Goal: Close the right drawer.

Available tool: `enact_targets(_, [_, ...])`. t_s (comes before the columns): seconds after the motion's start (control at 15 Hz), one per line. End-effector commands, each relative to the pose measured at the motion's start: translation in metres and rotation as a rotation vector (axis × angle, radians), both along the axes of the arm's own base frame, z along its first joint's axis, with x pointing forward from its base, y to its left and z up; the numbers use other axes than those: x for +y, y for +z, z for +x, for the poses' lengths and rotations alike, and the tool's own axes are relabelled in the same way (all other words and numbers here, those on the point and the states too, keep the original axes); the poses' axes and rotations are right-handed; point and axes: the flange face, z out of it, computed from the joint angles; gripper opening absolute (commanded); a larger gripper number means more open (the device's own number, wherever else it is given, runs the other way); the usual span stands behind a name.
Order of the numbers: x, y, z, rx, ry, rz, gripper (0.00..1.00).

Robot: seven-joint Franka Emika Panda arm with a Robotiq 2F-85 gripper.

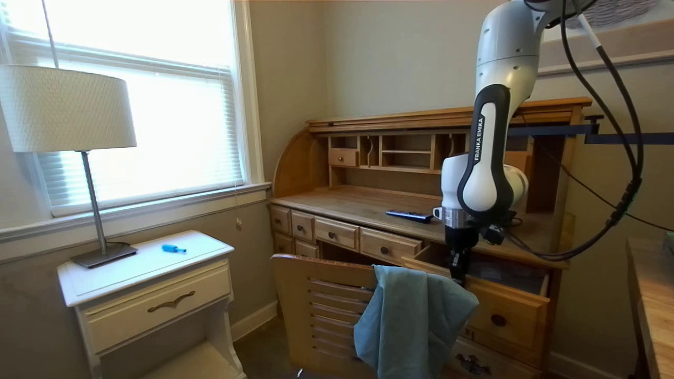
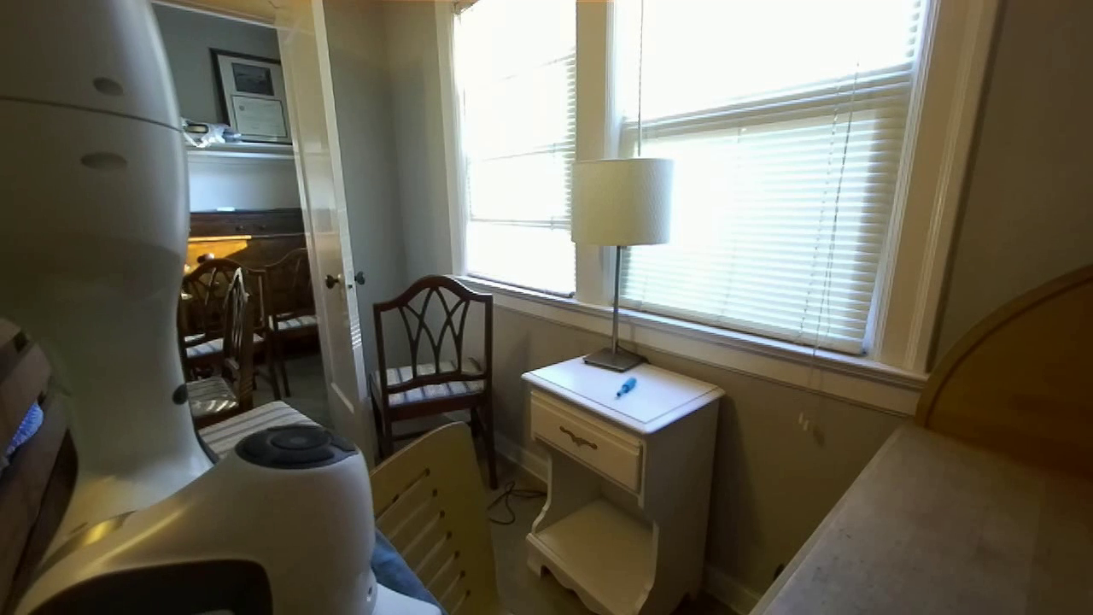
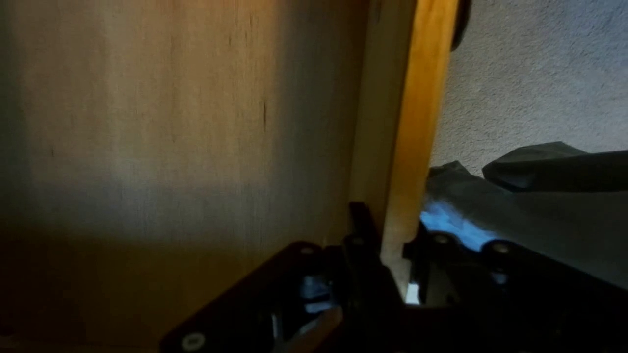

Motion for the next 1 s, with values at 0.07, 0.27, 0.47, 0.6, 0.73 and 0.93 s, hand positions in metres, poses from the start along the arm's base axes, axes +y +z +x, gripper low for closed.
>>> enact_targets(0.07, [-0.049, -0.009, -0.011, 0.120, 0.005, -0.029, 0.05])
enact_targets(0.27, [-0.078, -0.013, -0.012, 0.128, -0.050, -0.051, 0.05])
enact_targets(0.47, [-0.101, -0.012, -0.014, 0.135, -0.088, -0.080, 0.05])
enact_targets(0.6, [-0.110, -0.014, -0.012, 0.137, -0.099, -0.090, 0.05])
enact_targets(0.73, [-0.109, -0.012, -0.009, 0.141, -0.100, -0.091, 0.05])
enact_targets(0.93, [-0.107, -0.012, -0.008, 0.148, -0.097, -0.087, 0.05])
